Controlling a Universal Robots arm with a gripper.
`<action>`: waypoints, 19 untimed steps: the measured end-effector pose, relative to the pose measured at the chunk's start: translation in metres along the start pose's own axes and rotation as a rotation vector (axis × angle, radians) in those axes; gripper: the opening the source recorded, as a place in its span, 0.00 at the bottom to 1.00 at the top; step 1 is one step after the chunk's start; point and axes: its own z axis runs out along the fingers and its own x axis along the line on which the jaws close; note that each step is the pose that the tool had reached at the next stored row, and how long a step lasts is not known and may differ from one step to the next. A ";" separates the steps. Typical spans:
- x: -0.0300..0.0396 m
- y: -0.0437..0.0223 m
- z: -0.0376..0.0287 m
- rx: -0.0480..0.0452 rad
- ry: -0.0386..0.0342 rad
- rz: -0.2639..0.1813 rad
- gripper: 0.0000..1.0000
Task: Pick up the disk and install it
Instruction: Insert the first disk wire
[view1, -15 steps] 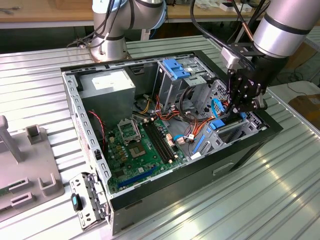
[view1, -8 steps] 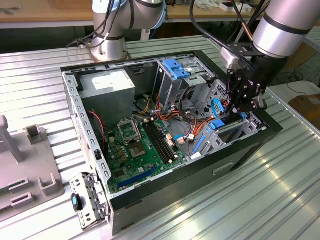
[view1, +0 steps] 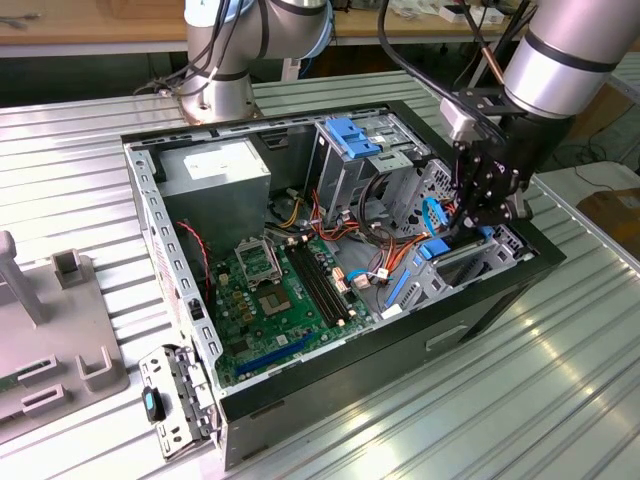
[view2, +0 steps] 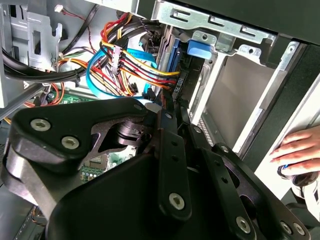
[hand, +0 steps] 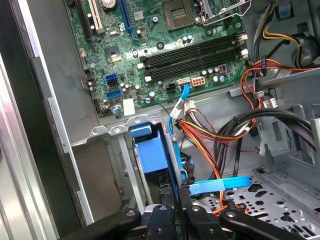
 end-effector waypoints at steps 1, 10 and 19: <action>0.0000 0.0001 0.0010 0.0001 0.0003 0.000 0.16; 0.0001 0.0002 0.0050 0.0002 0.0006 0.000 0.16; 0.0001 0.0003 0.0074 0.0002 0.0005 0.000 0.16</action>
